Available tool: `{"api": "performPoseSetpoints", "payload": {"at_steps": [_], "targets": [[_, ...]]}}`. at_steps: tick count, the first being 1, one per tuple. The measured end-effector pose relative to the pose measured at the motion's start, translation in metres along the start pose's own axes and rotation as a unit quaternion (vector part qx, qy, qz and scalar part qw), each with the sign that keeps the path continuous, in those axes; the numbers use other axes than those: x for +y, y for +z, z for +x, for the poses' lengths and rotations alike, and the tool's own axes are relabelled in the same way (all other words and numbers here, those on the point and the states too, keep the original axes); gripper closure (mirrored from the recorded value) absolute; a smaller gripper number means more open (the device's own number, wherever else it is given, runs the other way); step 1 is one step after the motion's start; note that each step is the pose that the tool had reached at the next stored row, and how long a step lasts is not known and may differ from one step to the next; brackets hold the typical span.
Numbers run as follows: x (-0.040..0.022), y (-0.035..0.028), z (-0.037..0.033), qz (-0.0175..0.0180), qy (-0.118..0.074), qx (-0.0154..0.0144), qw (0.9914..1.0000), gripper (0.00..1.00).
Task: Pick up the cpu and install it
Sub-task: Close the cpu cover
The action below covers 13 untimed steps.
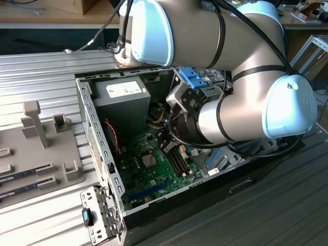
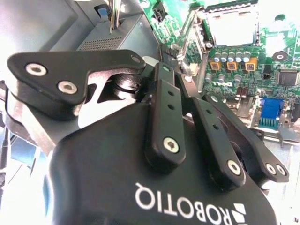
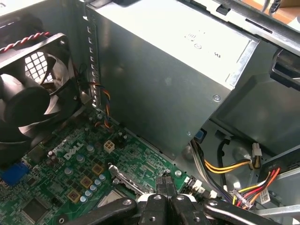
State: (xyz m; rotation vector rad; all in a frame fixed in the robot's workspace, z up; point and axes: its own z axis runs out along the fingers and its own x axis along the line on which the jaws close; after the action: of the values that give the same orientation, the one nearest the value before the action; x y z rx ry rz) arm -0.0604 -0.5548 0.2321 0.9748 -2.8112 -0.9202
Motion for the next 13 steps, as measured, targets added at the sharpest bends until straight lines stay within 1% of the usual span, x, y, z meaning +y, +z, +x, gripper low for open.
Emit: {"api": "performPoseSetpoints", "payload": {"at_steps": [10,13], "targets": [[0.0001,0.0002,0.0003,-0.0008,0.0,-0.0003,1.0,0.89],[0.0019,0.0016,-0.0012,-0.0007,0.0,-0.0003,1.0,0.89]]}}
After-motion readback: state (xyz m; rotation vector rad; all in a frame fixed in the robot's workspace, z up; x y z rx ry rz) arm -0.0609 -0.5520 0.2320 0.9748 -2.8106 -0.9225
